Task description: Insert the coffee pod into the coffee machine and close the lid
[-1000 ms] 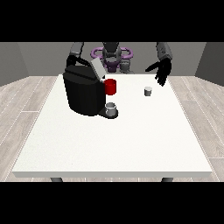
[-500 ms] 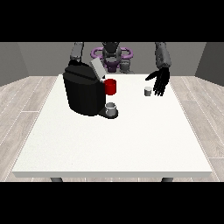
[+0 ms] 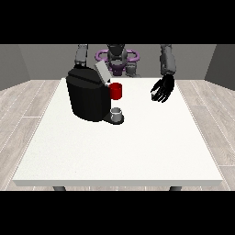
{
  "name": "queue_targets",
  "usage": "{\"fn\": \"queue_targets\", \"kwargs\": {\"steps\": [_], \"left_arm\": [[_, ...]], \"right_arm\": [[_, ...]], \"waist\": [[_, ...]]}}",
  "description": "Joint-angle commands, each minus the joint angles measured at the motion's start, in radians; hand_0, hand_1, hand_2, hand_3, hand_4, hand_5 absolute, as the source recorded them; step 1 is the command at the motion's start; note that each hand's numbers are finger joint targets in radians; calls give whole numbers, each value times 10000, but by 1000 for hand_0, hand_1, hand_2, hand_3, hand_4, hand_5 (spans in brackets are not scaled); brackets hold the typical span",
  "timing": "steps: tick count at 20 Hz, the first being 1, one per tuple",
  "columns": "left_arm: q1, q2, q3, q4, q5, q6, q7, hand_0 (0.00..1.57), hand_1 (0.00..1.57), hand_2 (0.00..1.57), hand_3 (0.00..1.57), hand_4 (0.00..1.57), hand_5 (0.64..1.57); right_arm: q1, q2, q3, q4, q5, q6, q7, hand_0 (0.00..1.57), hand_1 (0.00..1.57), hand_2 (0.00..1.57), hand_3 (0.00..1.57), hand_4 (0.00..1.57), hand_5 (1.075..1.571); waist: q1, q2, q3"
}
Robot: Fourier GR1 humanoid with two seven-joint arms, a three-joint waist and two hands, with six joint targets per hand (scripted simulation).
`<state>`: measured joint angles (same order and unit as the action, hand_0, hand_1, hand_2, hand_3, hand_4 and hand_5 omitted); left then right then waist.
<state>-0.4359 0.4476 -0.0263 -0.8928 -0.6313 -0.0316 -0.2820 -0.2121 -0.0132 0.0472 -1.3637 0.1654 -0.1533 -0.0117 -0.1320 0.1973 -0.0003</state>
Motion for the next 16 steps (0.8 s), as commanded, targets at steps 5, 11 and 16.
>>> {"fn": "queue_targets", "kwargs": {"steps": [5, 11, 16], "left_arm": [[-445, 303, -736, 782, -1474, -192, 130, 826, 826, 998, 857, 340, 1571], [-576, -67, -1112, 1497, -2357, -368, 341, 789, 789, 960, 845, 392, 1571], [-973, -156, -911, 2047, -2579, -42, -135, 909, 909, 1050, 956, 411, 1571]], "right_arm": [[-464, -333, -461, 670, -329, 374, -70, 0, 0, 0, 0, 0, 1571], [-147, 45, -399, 1229, -281, 114, -238, 0, 0, 0, 0, 0, 1571], [-594, -100, -262, 1162, 621, -690, 583, 0, 0, 0, 0, 0, 1571]], "waist": [[-16, -160, 2], [88, -475, 2], [167, -386, -1]]}}
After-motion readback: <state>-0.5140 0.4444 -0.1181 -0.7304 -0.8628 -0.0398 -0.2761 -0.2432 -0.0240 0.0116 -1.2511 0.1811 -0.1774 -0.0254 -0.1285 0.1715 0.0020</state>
